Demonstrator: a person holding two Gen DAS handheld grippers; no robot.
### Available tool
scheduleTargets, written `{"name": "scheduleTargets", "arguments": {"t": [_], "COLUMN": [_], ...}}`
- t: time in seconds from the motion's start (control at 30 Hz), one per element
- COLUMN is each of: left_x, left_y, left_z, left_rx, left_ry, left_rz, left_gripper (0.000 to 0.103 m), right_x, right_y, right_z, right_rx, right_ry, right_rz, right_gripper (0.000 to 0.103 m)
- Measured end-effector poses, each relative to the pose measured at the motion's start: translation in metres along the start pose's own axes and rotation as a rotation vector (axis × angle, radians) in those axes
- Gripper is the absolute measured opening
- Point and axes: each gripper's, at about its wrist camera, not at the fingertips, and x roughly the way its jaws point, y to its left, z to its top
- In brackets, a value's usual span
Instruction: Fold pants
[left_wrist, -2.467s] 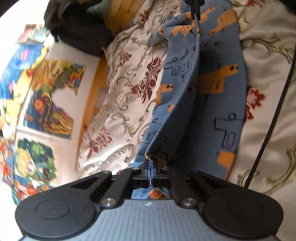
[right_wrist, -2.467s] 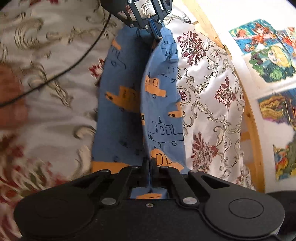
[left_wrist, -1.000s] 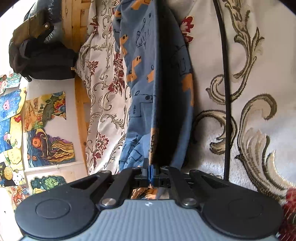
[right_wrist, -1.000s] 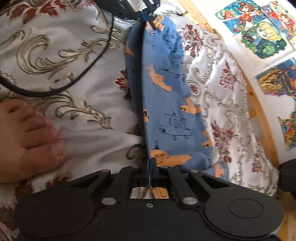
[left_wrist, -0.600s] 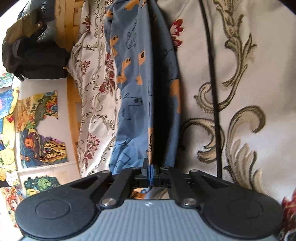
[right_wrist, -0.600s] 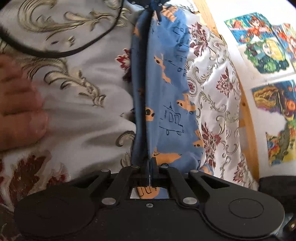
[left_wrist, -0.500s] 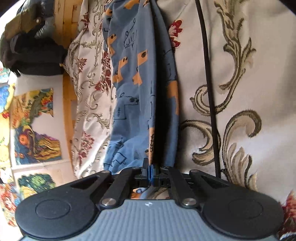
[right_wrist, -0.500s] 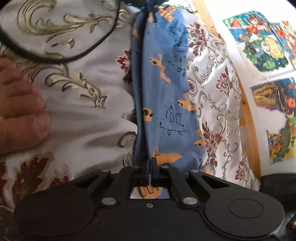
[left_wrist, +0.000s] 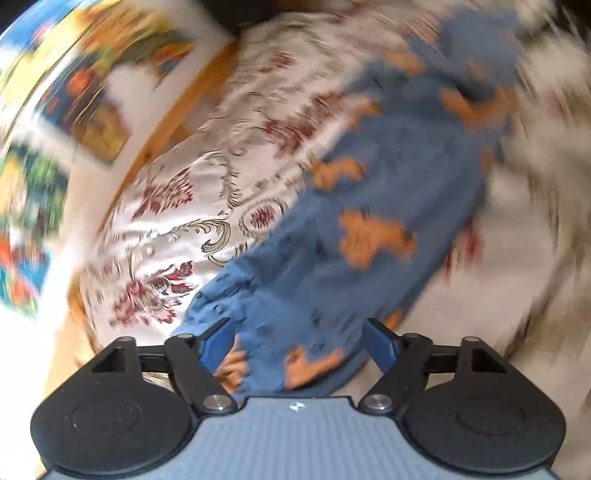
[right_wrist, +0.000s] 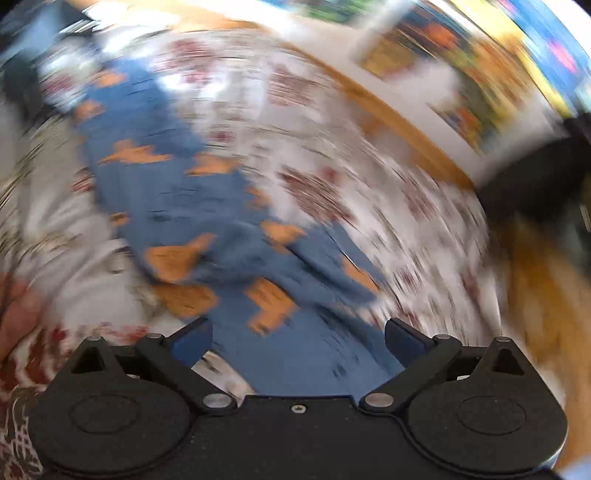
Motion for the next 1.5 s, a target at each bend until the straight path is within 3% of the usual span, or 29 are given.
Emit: {"name": "scheduleTargets", "arguments": {"t": [0.1, 0.17, 0.33, 0.43, 0.53, 0.6, 0.73, 0.77, 0.8, 0.83, 0.9, 1.07, 1.23, 1.4, 1.47, 1.5], "left_x": [-0.011, -0.015, -0.016, -0.009, -0.002, 0.005, 0.016, 0.019, 0.022, 0.024, 0.028, 0.032, 0.036, 0.039, 0.040, 0.042], "left_y": [-0.007, -0.017, -0.059, -0.078, -0.093, -0.100, -0.108, -0.109, -0.111, -0.113, -0.116, -0.114, -0.105, -0.105, -0.105, -0.105], "left_z": [0.033, 0.056, 0.110, 0.134, 0.154, 0.160, 0.157, 0.154, 0.152, 0.150, 0.148, 0.146, 0.145, 0.144, 0.144, 0.144], "left_rx": [-0.237, -0.328, -0.381, -0.427, -0.459, -0.468, -0.468, -0.466, -0.463, -0.459, -0.446, -0.457, -0.500, -0.486, -0.485, -0.487], "left_ry": [-0.055, -0.102, -0.209, -0.227, -0.201, -0.160, -0.092, -0.080, -0.072, -0.068, -0.068, -0.063, -0.055, -0.061, -0.060, -0.059], "left_rz": [-0.078, -0.131, -0.254, -0.237, -0.155, -0.126, -0.122, -0.128, -0.136, -0.148, -0.168, -0.202, -0.247, -0.270, -0.278, -0.283], "left_gripper": [0.084, 0.086, 0.086, 0.086, 0.085, 0.071, 0.057, 0.049, 0.038, 0.034, 0.017, 0.005, 0.004, 0.004, 0.004, 0.004], "right_x": [0.001, 0.002, 0.004, 0.008, 0.010, 0.013, 0.020, 0.023, 0.027, 0.032, 0.049, 0.107, 0.169, 0.221, 0.240, 0.251], "right_y": [-0.030, -0.043, -0.068, -0.078, -0.081, -0.082, -0.087, -0.090, -0.096, -0.102, -0.117, -0.143, -0.140, -0.115, -0.110, -0.108], "right_z": [-0.015, -0.024, -0.042, -0.046, -0.050, -0.053, -0.054, -0.051, -0.046, -0.041, -0.028, 0.032, 0.104, 0.154, 0.162, 0.164], "right_rx": [0.193, 0.289, 0.433, 0.481, 0.495, 0.496, 0.512, 0.510, 0.508, 0.513, 0.531, 0.566, 0.495, 0.384, 0.400, 0.428], "right_ry": [0.019, 0.022, 0.012, 0.003, -0.010, -0.026, -0.040, -0.039, -0.043, -0.049, -0.044, 0.059, 0.247, 0.438, 0.508, 0.550], "right_rz": [-0.005, -0.010, -0.032, -0.052, -0.055, -0.046, 0.015, 0.037, 0.071, 0.107, 0.219, 0.463, 0.558, 0.511, 0.506, 0.513], "right_gripper": [0.100, 0.100, 0.102, 0.102, 0.102, 0.102, 0.102, 0.102, 0.102, 0.101, 0.094, 0.064, 0.062, 0.065, 0.075, 0.075]}}
